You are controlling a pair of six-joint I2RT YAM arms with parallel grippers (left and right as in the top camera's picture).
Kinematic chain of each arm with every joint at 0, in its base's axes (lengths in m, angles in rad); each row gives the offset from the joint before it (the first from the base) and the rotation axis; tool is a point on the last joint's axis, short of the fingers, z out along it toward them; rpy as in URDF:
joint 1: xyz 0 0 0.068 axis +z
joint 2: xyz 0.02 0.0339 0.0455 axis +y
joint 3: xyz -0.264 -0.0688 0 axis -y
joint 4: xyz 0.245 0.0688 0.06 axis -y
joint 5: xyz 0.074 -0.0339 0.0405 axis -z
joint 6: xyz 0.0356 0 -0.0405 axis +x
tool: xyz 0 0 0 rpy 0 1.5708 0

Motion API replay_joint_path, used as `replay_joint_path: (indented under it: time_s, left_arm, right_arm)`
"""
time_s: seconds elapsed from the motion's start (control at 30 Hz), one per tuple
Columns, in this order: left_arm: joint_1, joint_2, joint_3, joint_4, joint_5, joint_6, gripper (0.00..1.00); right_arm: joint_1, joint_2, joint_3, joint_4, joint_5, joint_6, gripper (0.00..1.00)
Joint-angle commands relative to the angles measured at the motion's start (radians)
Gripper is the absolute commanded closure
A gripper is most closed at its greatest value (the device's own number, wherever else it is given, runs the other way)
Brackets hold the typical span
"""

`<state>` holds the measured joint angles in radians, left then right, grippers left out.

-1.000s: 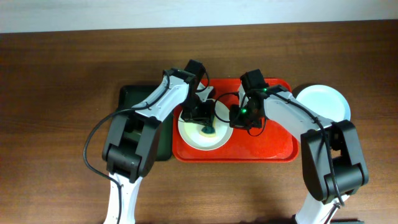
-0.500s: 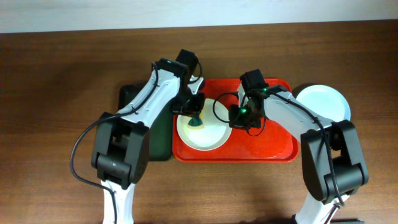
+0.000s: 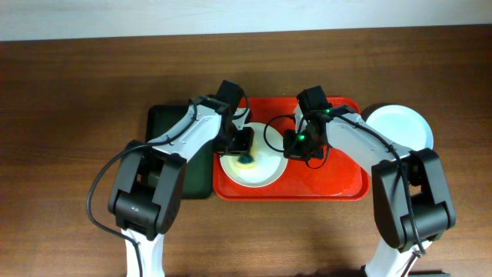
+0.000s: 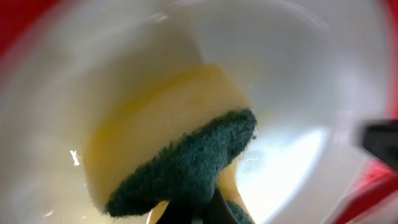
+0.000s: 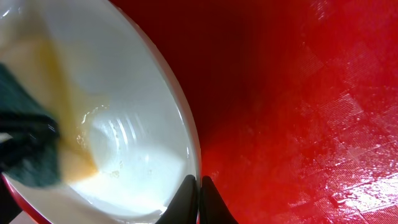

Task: Clean dirty plates on tray and stack at the side
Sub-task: 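Scrub the white plate with the sponge while right gripper holds its rim, then carry the sponge left and drop it on the black tray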

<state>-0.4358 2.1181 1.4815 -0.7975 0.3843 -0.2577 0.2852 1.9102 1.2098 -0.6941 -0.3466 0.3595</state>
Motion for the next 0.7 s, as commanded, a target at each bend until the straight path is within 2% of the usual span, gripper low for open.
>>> replay_joint_path:
  time_s: [0.0, 0.17, 0.37, 0.5, 0.67]
  left_arm:
    - [-0.024, 0.035, -0.029, 0.04, 0.276, -0.011, 1.0]
    - [0.031, 0.01, 0.022, -0.02, 0.304, -0.01, 1.0]
    - [0.134, -0.177, 0.063, -0.117, 0.162, 0.024, 1.0]
    - [0.215, -0.33, 0.063, -0.197, 0.001, 0.027, 1.0]
    - [0.276, -0.369, 0.042, -0.374, -0.379, 0.026, 1.0]
  right_arm:
    - [0.01, -0.002, 0.006, 0.01, -0.027, -0.004, 0.96]
    - [0.01, -0.002, 0.006, 0.01, -0.027, -0.004, 0.96]
    - [0.009, -0.002, 0.006, 0.01, -0.027, -0.004, 0.96]
    - [0.009, -0.002, 0.006, 0.01, -0.027, -0.004, 0.96]
    - [0.01, -0.002, 0.006, 0.01, -0.023, -0.004, 0.96]
